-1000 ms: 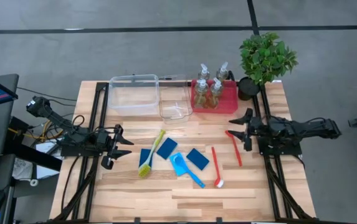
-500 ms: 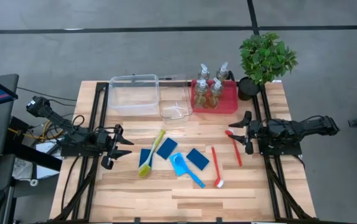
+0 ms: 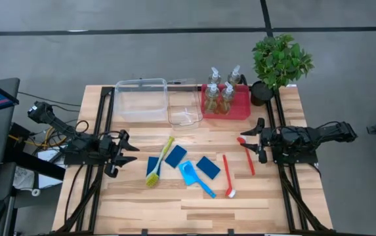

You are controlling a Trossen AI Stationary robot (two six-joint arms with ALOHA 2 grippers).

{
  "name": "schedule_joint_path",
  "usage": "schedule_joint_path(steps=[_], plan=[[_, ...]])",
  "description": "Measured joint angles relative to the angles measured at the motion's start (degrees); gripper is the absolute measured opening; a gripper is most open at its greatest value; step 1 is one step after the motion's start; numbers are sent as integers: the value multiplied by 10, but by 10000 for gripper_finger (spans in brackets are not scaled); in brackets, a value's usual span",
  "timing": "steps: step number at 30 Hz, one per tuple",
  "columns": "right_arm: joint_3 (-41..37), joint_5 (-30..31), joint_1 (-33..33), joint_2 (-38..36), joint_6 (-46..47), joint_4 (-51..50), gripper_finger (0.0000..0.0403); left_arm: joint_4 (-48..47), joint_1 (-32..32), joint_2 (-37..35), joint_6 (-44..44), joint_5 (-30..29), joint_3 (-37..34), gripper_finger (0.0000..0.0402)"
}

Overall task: Pick & Place Kitchen Sink Supplies
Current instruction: Put the green dish brush into the white bin

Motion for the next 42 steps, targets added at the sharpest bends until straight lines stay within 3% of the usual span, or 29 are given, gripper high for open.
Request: schedule_joint_path(steps=[24, 31, 36, 42], plan=[[0, 3, -1, 0, 18, 9, 221, 59, 0, 7, 26, -20, 0, 158], [0, 49, -1, 0, 50, 11, 221, 69, 0, 9, 26, -20, 0, 158], [0, 51, -1, 0, 50, 19, 221, 69, 0, 43, -8, -34, 0, 158], [0, 51, -1, 0, 50, 30, 221, 66, 0, 132, -35, -52, 6, 158]])
